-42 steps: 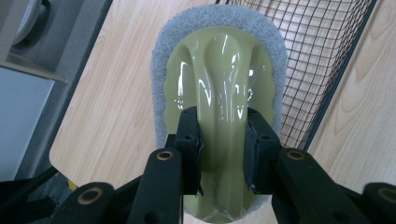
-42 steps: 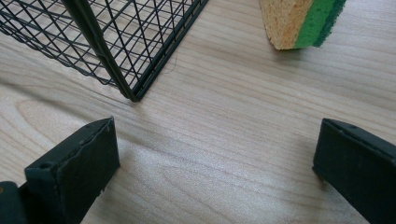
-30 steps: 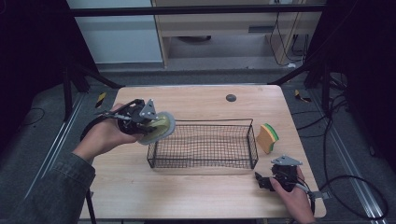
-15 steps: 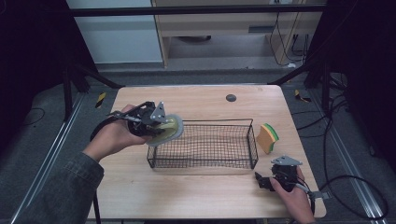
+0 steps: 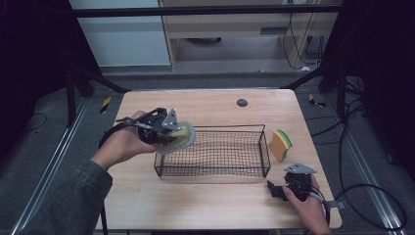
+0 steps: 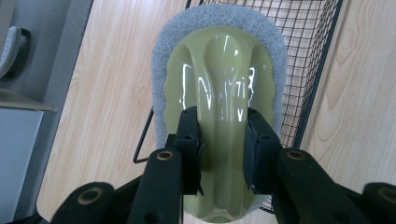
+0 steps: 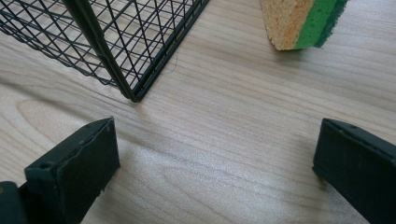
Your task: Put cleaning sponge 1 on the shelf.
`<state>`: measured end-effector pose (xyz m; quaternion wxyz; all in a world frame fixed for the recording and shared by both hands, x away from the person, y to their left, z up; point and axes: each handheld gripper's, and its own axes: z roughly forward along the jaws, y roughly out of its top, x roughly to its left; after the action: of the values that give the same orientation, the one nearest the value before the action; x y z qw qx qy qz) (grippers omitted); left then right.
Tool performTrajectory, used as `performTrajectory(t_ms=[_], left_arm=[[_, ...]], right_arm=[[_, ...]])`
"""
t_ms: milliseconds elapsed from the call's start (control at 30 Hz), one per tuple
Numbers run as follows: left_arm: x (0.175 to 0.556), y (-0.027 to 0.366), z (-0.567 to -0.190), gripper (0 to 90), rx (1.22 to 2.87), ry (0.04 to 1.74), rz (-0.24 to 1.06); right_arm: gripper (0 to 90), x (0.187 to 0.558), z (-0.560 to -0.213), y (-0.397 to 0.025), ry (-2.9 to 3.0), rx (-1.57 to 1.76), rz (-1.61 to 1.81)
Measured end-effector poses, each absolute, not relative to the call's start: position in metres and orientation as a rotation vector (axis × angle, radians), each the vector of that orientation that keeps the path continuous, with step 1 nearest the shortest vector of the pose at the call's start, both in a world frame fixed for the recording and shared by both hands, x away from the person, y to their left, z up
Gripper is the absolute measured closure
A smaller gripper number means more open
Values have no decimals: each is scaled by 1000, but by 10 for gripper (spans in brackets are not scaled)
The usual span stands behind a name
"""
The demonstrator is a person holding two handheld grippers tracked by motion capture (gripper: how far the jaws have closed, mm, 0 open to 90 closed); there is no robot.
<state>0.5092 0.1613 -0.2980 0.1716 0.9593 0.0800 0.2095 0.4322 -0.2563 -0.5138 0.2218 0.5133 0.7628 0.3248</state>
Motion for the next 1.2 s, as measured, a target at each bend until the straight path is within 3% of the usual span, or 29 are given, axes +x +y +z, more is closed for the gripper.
performTrajectory(t_ms=[1200], left_arm=[[510, 147, -309, 702, 2747, 177, 566]], right_arm=[[4, 432, -514, -256, 2108, 1419, 897]])
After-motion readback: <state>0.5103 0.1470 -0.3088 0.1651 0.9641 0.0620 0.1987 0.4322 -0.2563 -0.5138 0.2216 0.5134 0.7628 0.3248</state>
